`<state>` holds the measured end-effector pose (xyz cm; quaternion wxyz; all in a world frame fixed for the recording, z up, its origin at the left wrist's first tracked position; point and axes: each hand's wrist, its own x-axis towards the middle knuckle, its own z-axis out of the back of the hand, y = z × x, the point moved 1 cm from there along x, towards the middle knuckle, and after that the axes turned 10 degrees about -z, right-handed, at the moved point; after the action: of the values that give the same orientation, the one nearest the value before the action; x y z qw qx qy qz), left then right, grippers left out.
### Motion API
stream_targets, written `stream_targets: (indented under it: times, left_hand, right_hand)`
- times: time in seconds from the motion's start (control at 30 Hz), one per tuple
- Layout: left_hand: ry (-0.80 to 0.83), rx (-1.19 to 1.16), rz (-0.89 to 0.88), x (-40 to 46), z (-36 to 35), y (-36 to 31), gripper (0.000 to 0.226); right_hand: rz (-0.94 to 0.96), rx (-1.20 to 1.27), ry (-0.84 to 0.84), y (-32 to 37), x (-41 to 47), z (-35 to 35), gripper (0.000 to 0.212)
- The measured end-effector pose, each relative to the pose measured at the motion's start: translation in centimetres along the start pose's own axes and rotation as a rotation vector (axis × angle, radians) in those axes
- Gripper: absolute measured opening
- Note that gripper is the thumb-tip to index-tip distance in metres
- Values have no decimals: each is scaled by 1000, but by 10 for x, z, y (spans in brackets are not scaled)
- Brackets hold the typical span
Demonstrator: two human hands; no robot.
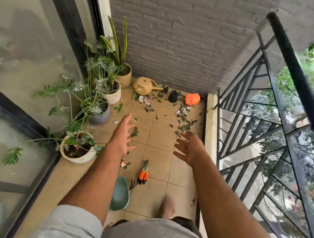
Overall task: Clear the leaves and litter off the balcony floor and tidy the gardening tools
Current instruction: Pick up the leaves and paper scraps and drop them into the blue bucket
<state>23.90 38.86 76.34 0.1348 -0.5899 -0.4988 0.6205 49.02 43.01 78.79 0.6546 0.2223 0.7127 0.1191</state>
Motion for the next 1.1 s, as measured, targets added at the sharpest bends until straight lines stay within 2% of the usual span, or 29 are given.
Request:
stream_targets:
  times: [0.23, 0.33, 0.53, 0.87, 1.0, 1.1]
  left_hand:
    - [-103, -82, -16, 36, -34, -7, 82]
    - [-151, -102, -11, 42, -37, -5, 80]
    - [-271, -148, 5, 62, -27, -1, 83]
    - [-451, -372, 40, 146, -28, 10, 73]
    - [-486, -463, 39, 177, -31, 11, 66]
    - [-518, -501, 53, 189, -33, 12, 69]
  right_hand:
    - [26, -10, 46, 90, 30, 38, 33]
    - [4, 26, 56, 111, 51, 43, 29]
    - [-78, 11, 95, 134, 98, 34, 34]
    - [-109, -326, 13, 214, 172, -8, 35]
    - [-119, -488, 46, 238, 196, -36, 32]
    - [-128, -584, 64, 243, 214, -62, 32]
